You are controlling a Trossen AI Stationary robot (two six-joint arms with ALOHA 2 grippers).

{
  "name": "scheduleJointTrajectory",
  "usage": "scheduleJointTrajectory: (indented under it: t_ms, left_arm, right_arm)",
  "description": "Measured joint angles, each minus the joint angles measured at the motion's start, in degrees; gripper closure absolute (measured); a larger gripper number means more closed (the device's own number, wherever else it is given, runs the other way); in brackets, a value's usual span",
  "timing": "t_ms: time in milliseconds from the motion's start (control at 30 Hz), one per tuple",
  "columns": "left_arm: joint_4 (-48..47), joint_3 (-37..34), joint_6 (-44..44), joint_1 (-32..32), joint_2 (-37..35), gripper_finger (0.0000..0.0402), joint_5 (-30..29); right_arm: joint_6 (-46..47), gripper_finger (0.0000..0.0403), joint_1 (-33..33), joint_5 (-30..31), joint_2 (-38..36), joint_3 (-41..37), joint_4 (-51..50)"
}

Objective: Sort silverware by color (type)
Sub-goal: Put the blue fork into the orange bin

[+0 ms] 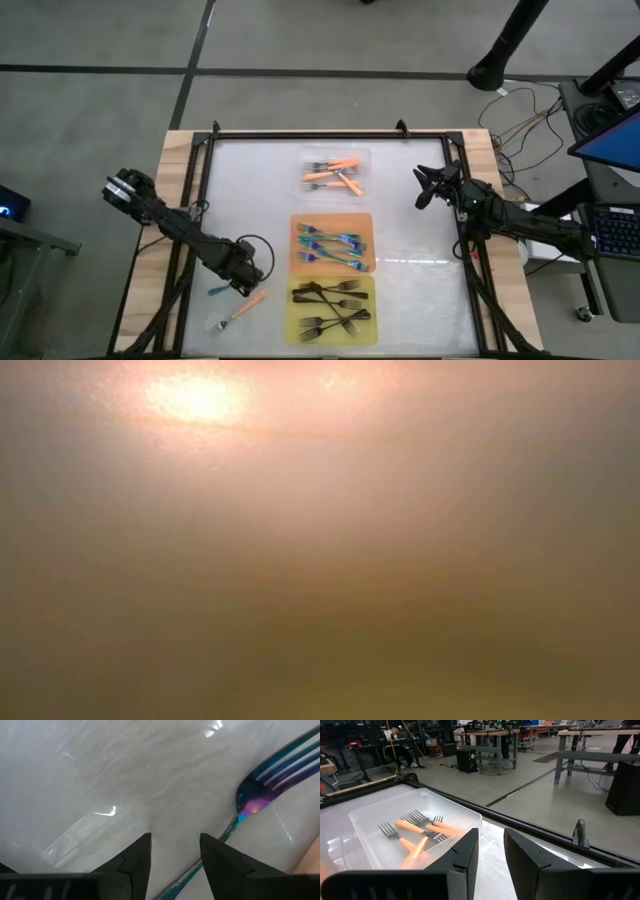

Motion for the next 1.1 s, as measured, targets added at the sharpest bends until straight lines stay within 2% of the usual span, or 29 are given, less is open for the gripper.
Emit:
scheduleJointTrajectory:
  t_ms: [400,700,867,1000,1100]
  left_arm:
    - [0.1,2.6,0.0,-0.1,-0.9,0.0253,-0.3]
    - [2.7,3.0,0.5,-0.1,2.9,0.0253,-0.3]
    - [3.3,3.2,4.5,-0.1,4.6,0.0254,-0.4]
    - [2.2,3.3,6.8,-0.2,5.7,0.0276,-2.4]
    - [1.6,3.3,8.0,-0.1,6.0,0.0311,-2.9]
  right_arm:
    - [0.0,0.0319,0.0,0.0,0.0,0.0,0.0]
    - [0.0,0.0319,0.0,0.0,0.0,0.0,0.0]
    - [0.0,0.0319,0.0,0.0,0.0,0.0,0.0]
    - [0.0,0.0319,0.0,0.0,0.0,0.0,0.0]
    - [0.0,0.0319,0.0,0.0,0.0,0.0,0.0]
